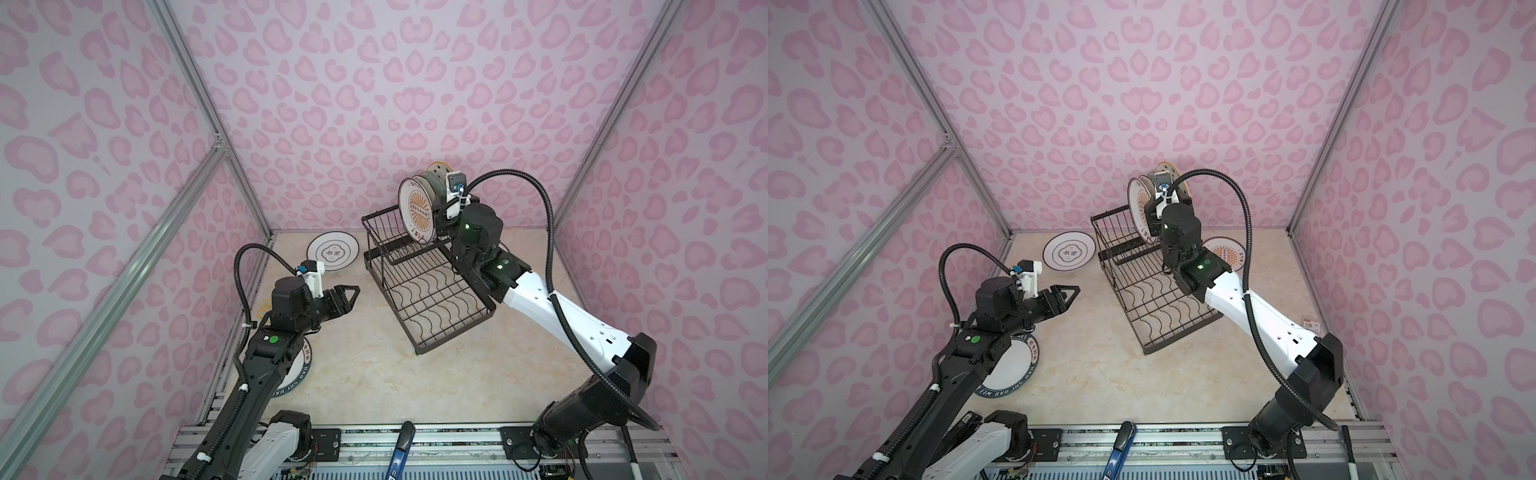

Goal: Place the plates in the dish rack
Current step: 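Open and withdraw the right gripper from the rack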

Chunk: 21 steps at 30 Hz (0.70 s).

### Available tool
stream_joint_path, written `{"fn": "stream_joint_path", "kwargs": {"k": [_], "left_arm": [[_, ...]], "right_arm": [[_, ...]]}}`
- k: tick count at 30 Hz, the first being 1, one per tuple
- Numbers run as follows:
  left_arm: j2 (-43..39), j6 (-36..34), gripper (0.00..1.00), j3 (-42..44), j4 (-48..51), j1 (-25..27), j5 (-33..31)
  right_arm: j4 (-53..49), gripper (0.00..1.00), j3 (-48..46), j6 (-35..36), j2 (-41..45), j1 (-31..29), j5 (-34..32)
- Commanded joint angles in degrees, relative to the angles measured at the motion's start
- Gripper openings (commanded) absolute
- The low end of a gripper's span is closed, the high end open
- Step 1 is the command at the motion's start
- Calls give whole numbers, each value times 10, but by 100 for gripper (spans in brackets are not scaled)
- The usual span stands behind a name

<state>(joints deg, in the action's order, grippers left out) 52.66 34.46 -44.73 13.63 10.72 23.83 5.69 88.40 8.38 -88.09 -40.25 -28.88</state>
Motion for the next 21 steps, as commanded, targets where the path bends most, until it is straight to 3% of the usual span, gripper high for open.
{"fn": "stream_joint_path", "kwargs": {"k": [1, 10, 21], "left_arm": [[2, -9, 67, -8, 6, 0, -38], [15, 10, 69, -11, 2, -1, -87], [42, 27, 70, -16, 24, -33, -140]], "right_arm": [[22, 64, -37, -3, 38, 0, 7], [25, 65, -174, -43, 159, 8, 25], [-3, 65, -273, -122, 231, 49, 72]]}}
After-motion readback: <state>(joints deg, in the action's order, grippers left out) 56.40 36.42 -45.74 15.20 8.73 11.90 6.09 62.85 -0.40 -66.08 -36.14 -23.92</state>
